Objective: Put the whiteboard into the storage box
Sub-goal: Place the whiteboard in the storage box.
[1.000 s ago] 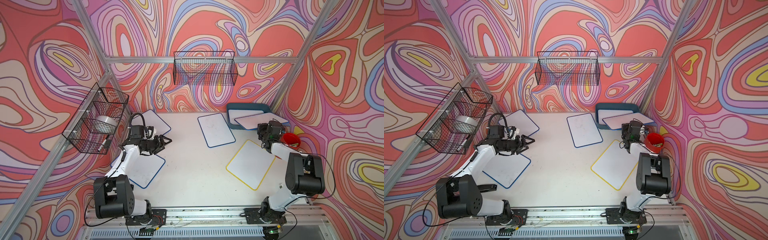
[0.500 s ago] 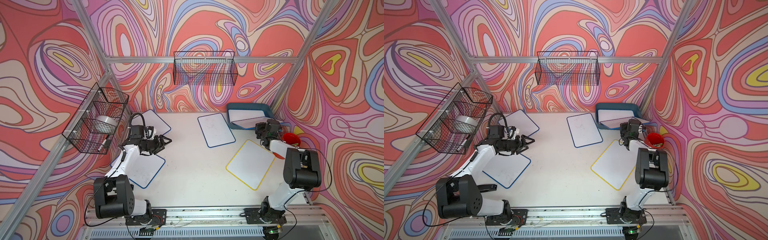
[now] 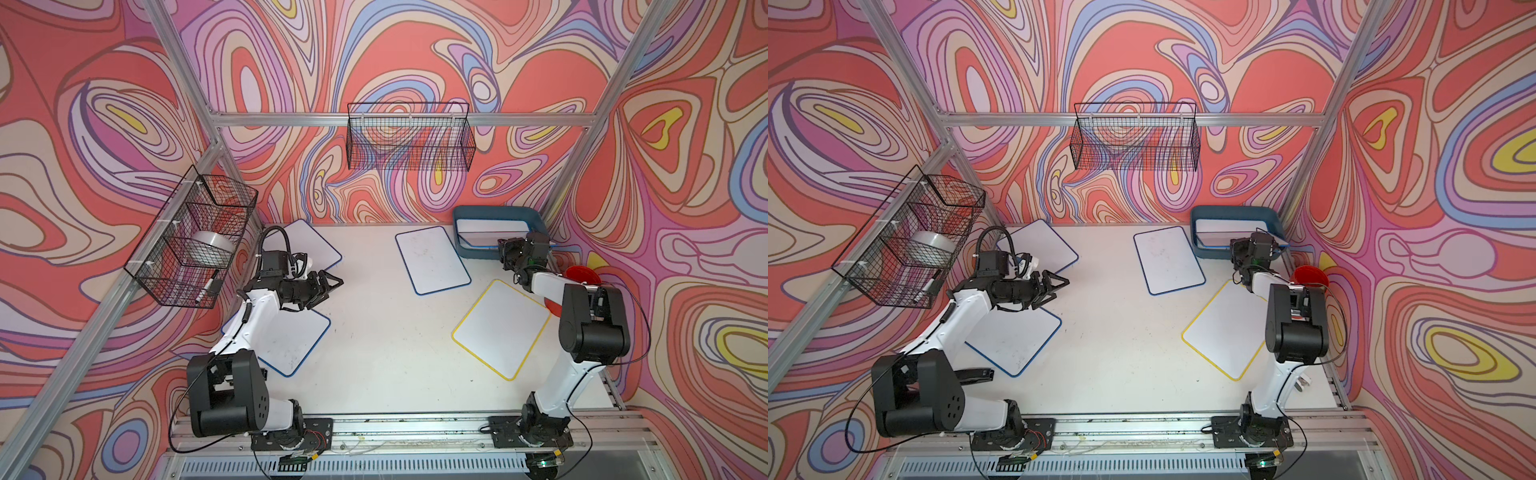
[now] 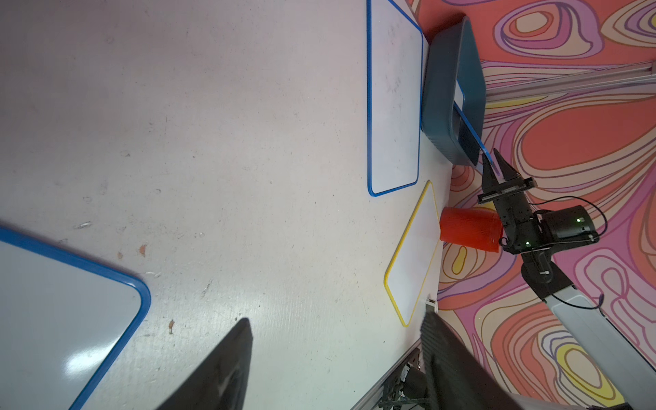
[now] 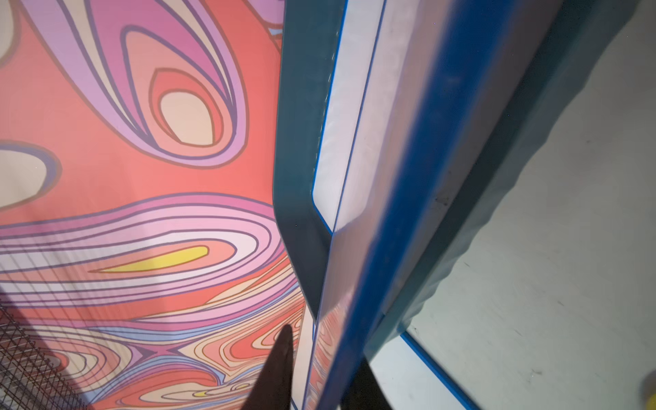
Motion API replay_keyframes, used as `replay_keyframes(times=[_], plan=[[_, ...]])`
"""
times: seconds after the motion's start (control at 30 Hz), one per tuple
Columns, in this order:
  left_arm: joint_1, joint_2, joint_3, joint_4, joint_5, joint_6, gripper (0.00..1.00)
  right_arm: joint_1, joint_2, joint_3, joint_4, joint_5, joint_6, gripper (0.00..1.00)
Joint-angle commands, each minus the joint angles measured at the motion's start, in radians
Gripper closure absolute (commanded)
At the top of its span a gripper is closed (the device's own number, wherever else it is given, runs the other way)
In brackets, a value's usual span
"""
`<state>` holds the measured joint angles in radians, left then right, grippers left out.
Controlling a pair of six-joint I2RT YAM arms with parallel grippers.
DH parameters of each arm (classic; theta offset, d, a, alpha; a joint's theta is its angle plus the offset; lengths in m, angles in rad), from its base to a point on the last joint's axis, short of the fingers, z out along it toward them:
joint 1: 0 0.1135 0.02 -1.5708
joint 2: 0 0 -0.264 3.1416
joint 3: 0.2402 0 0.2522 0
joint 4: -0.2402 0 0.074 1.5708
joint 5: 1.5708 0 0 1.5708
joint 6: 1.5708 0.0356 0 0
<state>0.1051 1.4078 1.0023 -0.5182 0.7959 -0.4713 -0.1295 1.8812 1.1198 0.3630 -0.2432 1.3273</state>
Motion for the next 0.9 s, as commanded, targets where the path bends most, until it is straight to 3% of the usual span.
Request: replay_keyframes(times=[0.0,0.33,0.47,0.87], plan=[[0.007,0.008,0.024,-0.031,-0.005,0.024,0.29,0.007,0.054,0.076,0.020,-0.082,-0.042,0.73],[0.009,0.013,0.029,-0.034,0.003,0.025,0.29,-0.007,0.215,0.316,-0.086,-0.296,-0.151,0.68],[0.012,0.014,0.029,-0.034,0.012,0.025,0.29,-0.007,0.228,0.413,-0.239,-0.300,-0.272,0.64],[0.017,0.005,0.024,-0.029,0.023,0.021,0.29,-0.041,0.189,0.387,-0.292,-0.326,-0.379,0.59]])
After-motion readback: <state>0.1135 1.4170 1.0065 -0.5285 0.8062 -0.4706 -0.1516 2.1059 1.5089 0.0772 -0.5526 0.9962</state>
